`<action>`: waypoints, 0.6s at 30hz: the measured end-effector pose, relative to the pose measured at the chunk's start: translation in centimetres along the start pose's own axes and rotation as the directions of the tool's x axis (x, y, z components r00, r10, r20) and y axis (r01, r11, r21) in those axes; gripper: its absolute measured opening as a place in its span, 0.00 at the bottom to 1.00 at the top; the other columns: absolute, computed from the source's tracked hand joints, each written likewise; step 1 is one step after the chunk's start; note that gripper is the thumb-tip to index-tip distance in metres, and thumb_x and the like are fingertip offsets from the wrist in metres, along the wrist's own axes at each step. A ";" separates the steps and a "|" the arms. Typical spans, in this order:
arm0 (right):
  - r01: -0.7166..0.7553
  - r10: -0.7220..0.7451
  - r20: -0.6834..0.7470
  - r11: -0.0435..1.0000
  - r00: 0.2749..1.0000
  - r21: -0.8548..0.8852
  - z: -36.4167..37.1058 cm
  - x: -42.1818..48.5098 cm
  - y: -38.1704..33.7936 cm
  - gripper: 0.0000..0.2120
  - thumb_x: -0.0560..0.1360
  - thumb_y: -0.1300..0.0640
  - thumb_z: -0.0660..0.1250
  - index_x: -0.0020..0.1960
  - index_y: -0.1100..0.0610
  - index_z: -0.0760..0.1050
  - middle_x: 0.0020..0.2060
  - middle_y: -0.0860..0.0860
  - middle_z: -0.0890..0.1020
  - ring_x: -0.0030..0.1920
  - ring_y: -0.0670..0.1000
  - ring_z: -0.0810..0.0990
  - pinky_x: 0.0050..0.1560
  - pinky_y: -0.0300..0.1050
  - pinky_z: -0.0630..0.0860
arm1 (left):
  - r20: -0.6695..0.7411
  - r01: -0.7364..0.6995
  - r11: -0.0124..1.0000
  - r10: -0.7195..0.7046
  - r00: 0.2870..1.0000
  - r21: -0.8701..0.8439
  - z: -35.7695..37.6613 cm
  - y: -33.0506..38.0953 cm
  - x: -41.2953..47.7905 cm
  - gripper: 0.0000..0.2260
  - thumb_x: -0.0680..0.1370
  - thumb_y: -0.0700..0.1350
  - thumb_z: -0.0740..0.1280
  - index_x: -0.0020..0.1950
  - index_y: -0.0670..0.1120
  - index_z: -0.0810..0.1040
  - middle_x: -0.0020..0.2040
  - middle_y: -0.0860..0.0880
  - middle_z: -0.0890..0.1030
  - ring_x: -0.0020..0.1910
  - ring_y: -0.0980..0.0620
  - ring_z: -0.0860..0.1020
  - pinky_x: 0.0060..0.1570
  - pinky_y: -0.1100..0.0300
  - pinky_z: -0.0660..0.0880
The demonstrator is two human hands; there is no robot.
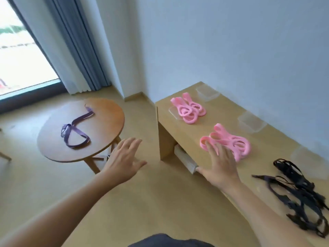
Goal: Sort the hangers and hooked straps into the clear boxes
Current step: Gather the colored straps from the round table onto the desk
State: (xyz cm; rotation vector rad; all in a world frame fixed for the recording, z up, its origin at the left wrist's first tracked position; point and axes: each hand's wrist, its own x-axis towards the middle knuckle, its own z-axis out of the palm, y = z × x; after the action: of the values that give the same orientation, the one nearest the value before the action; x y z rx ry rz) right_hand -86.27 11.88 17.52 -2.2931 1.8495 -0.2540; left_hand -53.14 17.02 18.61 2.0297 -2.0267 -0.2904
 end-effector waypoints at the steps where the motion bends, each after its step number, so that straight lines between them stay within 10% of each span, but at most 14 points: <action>1: 0.029 -0.029 0.028 1.000 0.999 -0.010 0.6 0.9 -1.7 0.49 0.68 0.33 0.73 0.81 0.48 0.56 0.75 0.54 0.62 0.76 0.58 0.58 0.75 0.53 0.58 | -0.013 0.040 0.999 -0.040 0.999 0.005 -0.8 -1.9 -0.5 0.37 0.75 0.58 0.75 0.79 0.46 0.67 0.77 0.43 0.70 0.77 0.41 0.65 0.75 0.45 0.67; 18: 0.560 -0.511 0.426 0.828 0.747 0.011 14.8 21.0 -30.7 0.50 0.69 0.30 0.70 0.82 0.45 0.50 0.80 0.53 0.57 0.79 0.56 0.53 0.77 0.54 0.58 | -0.109 0.798 0.593 -0.805 0.583 -0.106 -4.8 -29.5 -10.0 0.30 0.77 0.52 0.75 0.76 0.47 0.72 0.76 0.43 0.72 0.77 0.41 0.66 0.72 0.44 0.69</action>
State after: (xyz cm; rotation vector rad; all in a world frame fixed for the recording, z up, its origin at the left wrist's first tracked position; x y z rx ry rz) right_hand -49.16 -1.71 11.23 -2.6546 0.9923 0.2671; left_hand -23.70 27.01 13.35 2.7202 -0.8505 -0.3239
